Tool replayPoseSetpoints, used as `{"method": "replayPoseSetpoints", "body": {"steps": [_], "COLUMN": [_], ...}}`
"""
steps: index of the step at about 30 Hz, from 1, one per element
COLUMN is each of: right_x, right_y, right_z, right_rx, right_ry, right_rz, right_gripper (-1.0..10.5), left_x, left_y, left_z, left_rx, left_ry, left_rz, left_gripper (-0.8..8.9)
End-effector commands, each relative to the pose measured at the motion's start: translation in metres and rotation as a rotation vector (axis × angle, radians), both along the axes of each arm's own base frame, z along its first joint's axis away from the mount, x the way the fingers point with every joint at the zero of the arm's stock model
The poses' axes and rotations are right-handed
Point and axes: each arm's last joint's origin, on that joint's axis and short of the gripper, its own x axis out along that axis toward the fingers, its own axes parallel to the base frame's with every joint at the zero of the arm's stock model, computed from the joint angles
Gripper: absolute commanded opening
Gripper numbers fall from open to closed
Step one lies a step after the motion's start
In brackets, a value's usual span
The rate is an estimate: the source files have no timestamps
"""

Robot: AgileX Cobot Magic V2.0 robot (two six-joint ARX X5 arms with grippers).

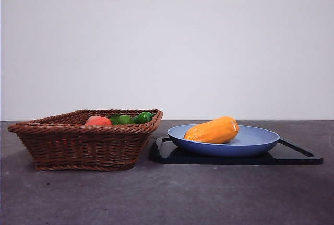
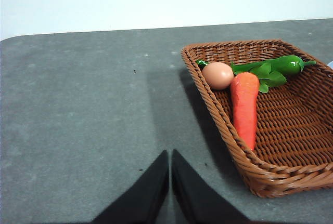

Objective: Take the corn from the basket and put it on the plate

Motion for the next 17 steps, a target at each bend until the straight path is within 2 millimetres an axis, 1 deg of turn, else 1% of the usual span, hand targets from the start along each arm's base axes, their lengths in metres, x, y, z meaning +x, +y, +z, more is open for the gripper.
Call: {"method": "replayPoseSetpoints", "body": {"steps": [1,11,17], "right_x": [0.001,0.000,0.001], "right_y": [0.000,0.000,0.000], "right_z": [-0.007,-0.017,-0.013], "right_rx": [0.012,0.002,0.003], "right_ry": [0.025,0.128,0.095], "right_rz": [-0.002,-0.003,-0.004], "right_gripper": [0.0,0.0,0.0], "left_x": [0.002,0.002,0.002], "left_y": [0.000,0.000,0.000], "left_z": [-0.008,-0.008,-0.008], "left_rx": [-0.002,-0.002,-0.002], "left_ry": [0.011,0.011,0.011], "left_rz": [0.003,0.003,0.003], "left_gripper": [0.08,0.08,0.08]}}
